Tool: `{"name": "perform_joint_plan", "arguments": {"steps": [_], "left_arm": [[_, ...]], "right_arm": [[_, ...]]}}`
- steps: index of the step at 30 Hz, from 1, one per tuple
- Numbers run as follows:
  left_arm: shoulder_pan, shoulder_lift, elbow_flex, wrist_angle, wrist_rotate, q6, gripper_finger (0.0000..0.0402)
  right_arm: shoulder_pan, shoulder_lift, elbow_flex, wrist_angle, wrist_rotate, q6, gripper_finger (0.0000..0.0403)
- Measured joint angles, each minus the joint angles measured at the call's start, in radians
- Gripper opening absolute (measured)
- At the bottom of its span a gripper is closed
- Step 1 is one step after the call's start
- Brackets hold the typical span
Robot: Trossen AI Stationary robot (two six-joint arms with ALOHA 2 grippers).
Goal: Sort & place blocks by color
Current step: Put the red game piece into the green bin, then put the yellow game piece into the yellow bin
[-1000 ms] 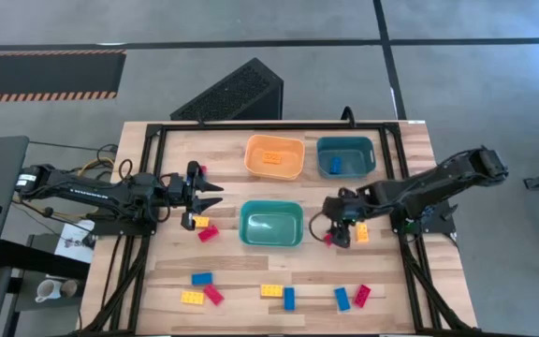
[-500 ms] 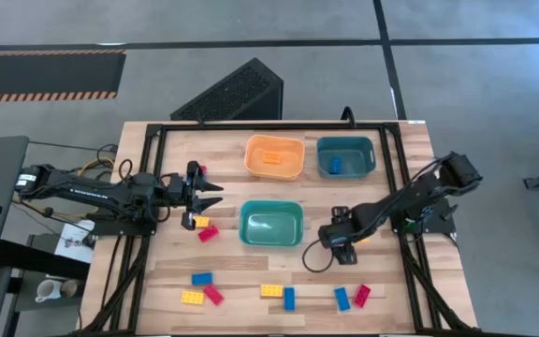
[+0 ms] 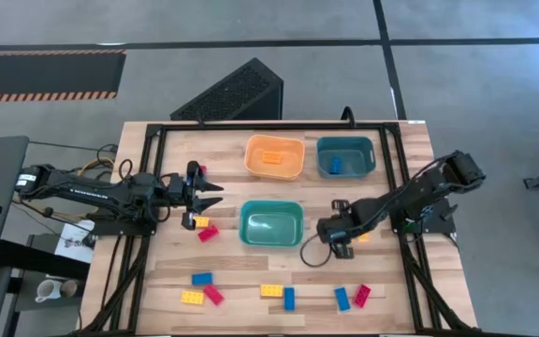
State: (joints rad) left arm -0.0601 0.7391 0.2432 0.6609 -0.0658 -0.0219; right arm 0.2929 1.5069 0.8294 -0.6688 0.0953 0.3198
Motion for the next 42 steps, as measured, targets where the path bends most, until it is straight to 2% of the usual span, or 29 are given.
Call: {"name": "perform_joint_plan", "arguments": {"steps": [3,5,8,12,15,19,24,26,31,33,36,42], "left_arm": [[0.000,0.000,0.000,0.000,0.000,0.000,0.0116],[0.000,0.000,0.000,0.000,0.000,-0.001,0.0116],[0.000,0.000,0.000,0.001,0.000,-0.001,0.0116],[0.000,0.000,0.000,0.002,0.000,-0.007,0.0116],[0.000,0.000,0.000,0.000,0.001,-0.008,0.0116],[0.000,0.000,0.000,-0.001,0.001,-0.008,0.0116],[0.000,0.000,0.001,-0.014,-0.009,-0.008,0.0116],[0.000,0.000,0.001,-0.015,-0.012,-0.008,0.0116],[0.000,0.000,0.001,-0.017,-0.017,-0.008,0.0116],[0.000,0.000,0.001,-0.018,-0.017,-0.008,0.0116],[0.000,0.000,0.001,-0.016,-0.017,-0.008,0.0116],[0.000,0.000,0.001,-0.014,-0.010,-0.008,0.0116]], "right_arm": [[-0.027,-0.056,0.038,-0.029,0.048,0.042,0.0122],[-0.043,-0.099,0.059,0.011,0.091,0.044,0.0122],[-0.065,-0.149,0.073,0.186,0.152,0.006,0.0122],[-0.092,-0.156,0.074,0.399,0.149,-0.055,0.0122],[-0.110,-0.129,0.075,0.494,0.139,-0.065,0.0122],[-0.126,-0.073,0.084,0.532,0.102,-0.066,0.0122],[-0.125,0.007,0.126,0.512,0.083,-0.067,0.0125],[-0.125,0.028,0.142,0.513,0.083,-0.067,0.0152],[-0.125,0.057,0.175,0.487,0.075,-0.066,0.0253],[-0.125,0.058,0.182,0.486,0.075,-0.066,0.0278],[-0.125,0.044,0.181,0.472,0.075,-0.059,0.0297],[-0.125,-0.013,0.184,0.506,0.090,-0.058,0.0302]]}}
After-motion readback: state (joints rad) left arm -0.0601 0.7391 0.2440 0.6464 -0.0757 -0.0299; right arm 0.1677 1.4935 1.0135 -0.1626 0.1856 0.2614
